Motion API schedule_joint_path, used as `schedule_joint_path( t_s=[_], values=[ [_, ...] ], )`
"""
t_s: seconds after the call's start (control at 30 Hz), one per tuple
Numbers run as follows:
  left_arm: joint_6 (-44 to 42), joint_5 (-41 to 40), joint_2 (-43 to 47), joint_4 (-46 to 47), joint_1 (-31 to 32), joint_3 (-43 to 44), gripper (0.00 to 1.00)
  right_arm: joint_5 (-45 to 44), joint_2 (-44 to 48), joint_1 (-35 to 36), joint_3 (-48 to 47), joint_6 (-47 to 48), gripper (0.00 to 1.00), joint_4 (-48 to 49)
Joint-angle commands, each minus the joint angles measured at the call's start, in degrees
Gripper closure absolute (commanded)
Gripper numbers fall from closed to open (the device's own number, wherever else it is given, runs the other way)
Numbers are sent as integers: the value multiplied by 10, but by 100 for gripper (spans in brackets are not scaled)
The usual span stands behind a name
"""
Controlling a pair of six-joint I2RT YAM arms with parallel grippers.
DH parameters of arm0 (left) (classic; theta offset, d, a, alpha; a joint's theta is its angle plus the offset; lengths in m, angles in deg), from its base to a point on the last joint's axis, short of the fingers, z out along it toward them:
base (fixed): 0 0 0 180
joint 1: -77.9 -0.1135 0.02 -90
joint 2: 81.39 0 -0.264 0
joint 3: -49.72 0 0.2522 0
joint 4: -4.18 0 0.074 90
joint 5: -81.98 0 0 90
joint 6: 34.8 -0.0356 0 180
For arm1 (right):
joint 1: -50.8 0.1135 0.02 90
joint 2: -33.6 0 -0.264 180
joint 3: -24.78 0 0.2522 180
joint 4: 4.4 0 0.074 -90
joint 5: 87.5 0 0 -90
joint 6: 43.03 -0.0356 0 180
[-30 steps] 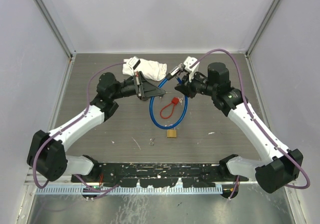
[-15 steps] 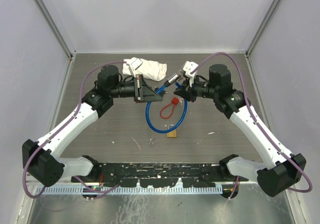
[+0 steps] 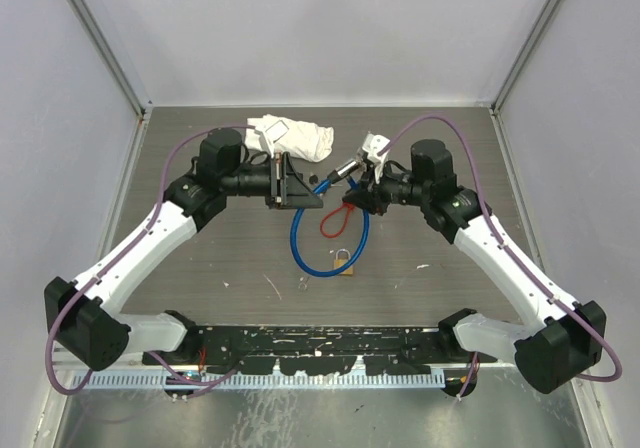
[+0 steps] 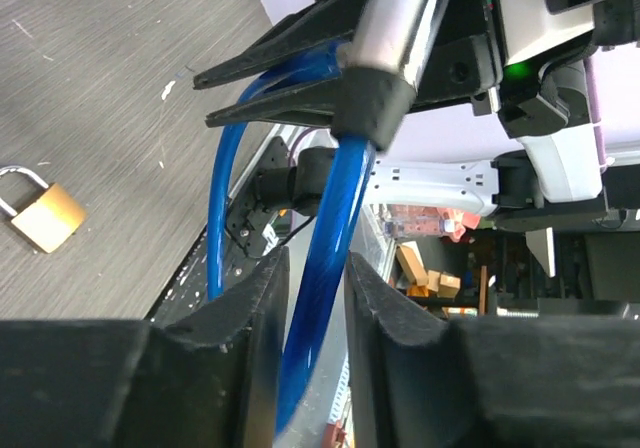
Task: Lock with the key
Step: Lock the lock.
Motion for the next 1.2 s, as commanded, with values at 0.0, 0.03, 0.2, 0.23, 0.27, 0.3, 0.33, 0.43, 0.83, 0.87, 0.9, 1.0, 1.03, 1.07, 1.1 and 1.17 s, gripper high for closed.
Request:
schedule_joint_path(
  t_s=[0.0,0.03,0.2,0.23,0.27,0.3,0.33,0.43,0.83,0.87,0.9,1.0,1.03,1.07,1.1,1.17],
  values=[
    [2,-26,39,17,-1,-12,65,57,38,9,5,-7,99,96],
    [1,-29,45,21,-3,-16,61,60,38,7,8,-8,99,99],
    [-11,-46,69,22,-8,-24,49,70,39,4,15,-21,99,112],
    [-13,-46,71,22,-8,-25,48,74,39,3,15,-23,99,115],
    [-15,-47,73,21,-8,-25,46,77,39,3,16,-26,99,116],
    [-16,-48,76,22,-8,-26,45,81,38,2,17,-28,99,117],
    [-18,-48,78,24,-8,-28,44,83,38,2,18,-31,99,119],
    [-25,-56,101,59,-8,-41,39,91,37,-2,22,-36,99,124],
    [-82,-253,321,311,-7,-295,4,169,46,-63,47,-129,99,186],
    [-81,-262,330,328,-6,-317,5,173,46,-70,49,-140,99,193],
    [-83,-273,340,340,-4,-336,5,174,46,-75,49,-148,99,197],
    [-100,-306,382,365,7,-378,7,171,43,-86,49,-161,99,204],
    [-111,-317,399,365,11,-385,8,167,42,-89,49,-164,99,206],
    [-121,-328,418,357,14,-390,9,162,40,-92,49,-166,99,206],
    [-131,-339,438,348,17,-393,10,156,38,-94,49,-166,99,207],
    [-146,-359,477,320,23,-393,12,141,35,-97,49,-166,99,208]
  ],
)
